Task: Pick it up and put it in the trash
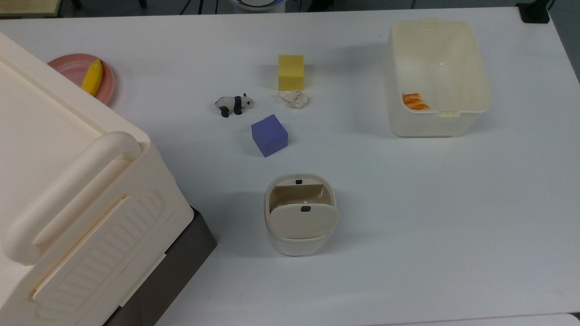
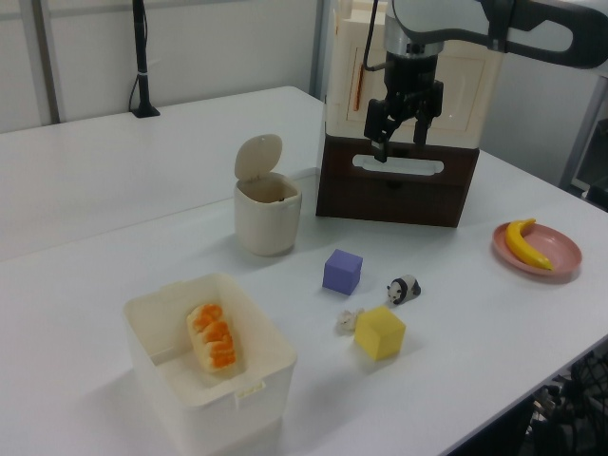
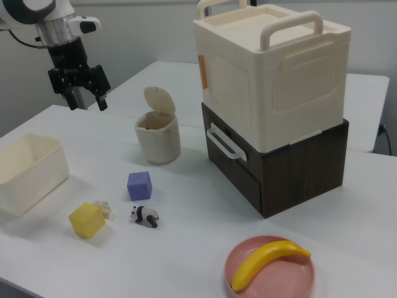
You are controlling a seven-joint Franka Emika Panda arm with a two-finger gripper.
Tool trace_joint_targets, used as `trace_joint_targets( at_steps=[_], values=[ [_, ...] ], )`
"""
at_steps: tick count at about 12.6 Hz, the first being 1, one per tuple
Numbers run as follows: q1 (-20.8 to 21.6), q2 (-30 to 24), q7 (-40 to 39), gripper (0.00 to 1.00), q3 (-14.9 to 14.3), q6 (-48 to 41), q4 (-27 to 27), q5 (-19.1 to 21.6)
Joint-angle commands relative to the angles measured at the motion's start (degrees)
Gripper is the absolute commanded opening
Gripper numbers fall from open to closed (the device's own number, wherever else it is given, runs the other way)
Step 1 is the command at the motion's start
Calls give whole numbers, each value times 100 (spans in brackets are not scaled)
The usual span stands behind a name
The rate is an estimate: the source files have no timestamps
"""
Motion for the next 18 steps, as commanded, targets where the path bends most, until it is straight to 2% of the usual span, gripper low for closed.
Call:
trace_joint_targets(
  at_steps=[1,18],
  values=[
    [28,-64,-66,100,-21,2,-79,-86],
    [-59,103,-83,100,-82,63,9,-112]
  ],
)
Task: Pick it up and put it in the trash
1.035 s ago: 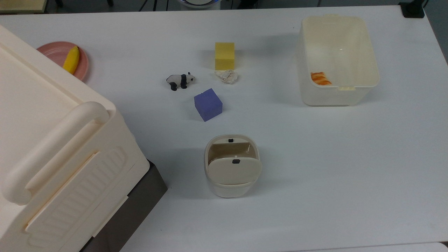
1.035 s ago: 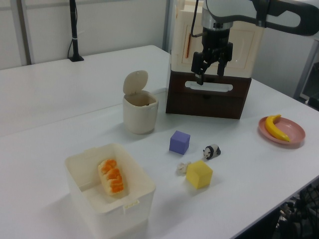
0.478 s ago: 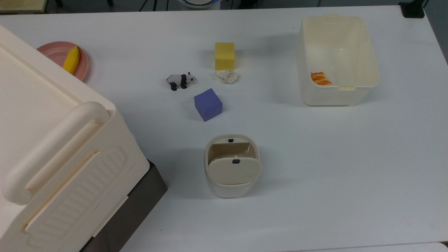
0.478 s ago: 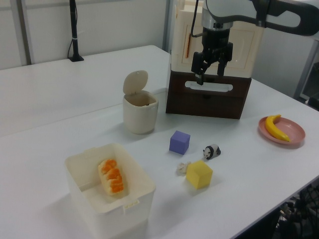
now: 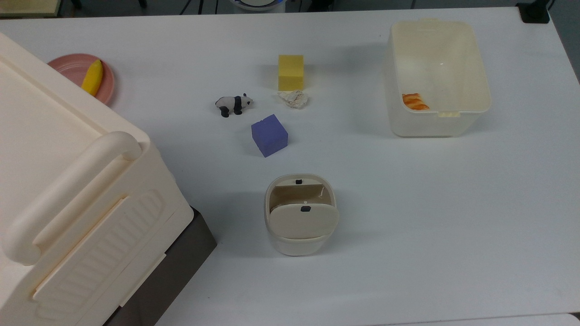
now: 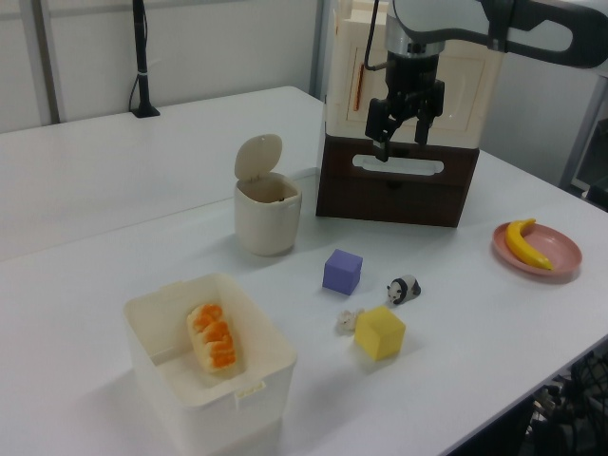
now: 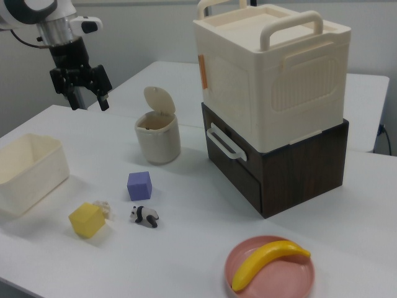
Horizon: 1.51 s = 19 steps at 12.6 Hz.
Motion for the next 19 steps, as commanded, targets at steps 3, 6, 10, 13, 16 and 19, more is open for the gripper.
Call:
trace_joint_targets(
  at_steps=[3,6,10,13,16,19],
  values=[
    [-55,439,-83,100,-60,178,-48,-337],
    [-64,616,-66,100,-60,344,-92,-444],
    [382,669,-48,100,1,319,-258,-444],
    [682,661,-31,100,1,336,-644,-601],
    [727,643,-31,100,1,345,-865,-628],
    [736,590,13,100,1,345,-1321,-593]
  ],
)
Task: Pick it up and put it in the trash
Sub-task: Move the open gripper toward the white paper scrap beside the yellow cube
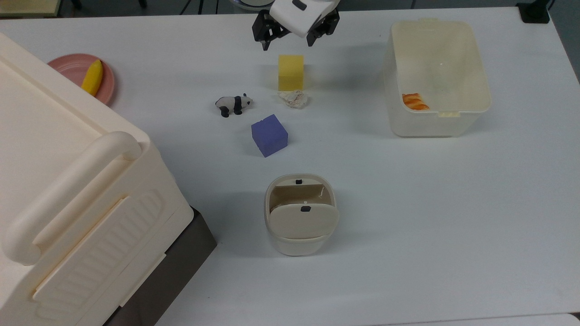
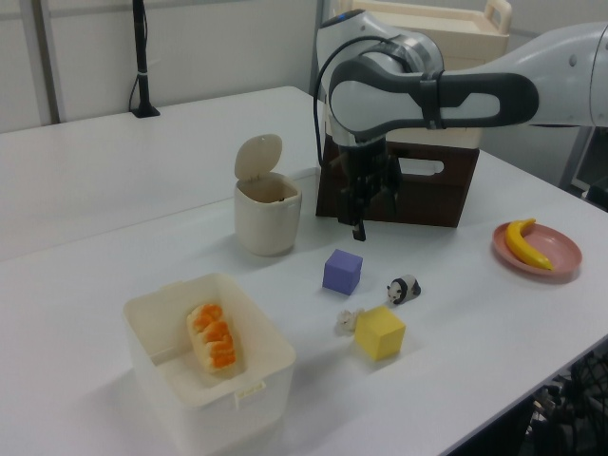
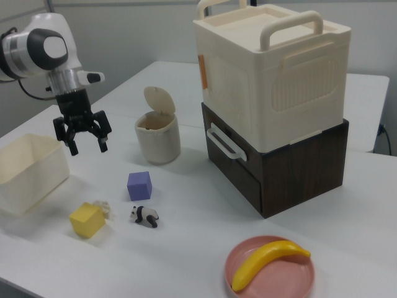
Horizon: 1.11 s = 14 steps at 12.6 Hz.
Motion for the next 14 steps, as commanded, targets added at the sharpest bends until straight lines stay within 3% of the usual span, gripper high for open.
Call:
trace_joint_targets(
  at_steps=[1,3,6,10,14],
  values=[
    [51,-184,47,100,-37,103,-577,-44],
    [7,-184,56,100,-37,173,-831,-18],
    [-107,-106,56,100,-64,1006,-1324,-18],
    [-292,421,-101,100,-64,1483,-991,-70],
    [-248,492,-14,100,-55,1527,-982,0]
  ],
)
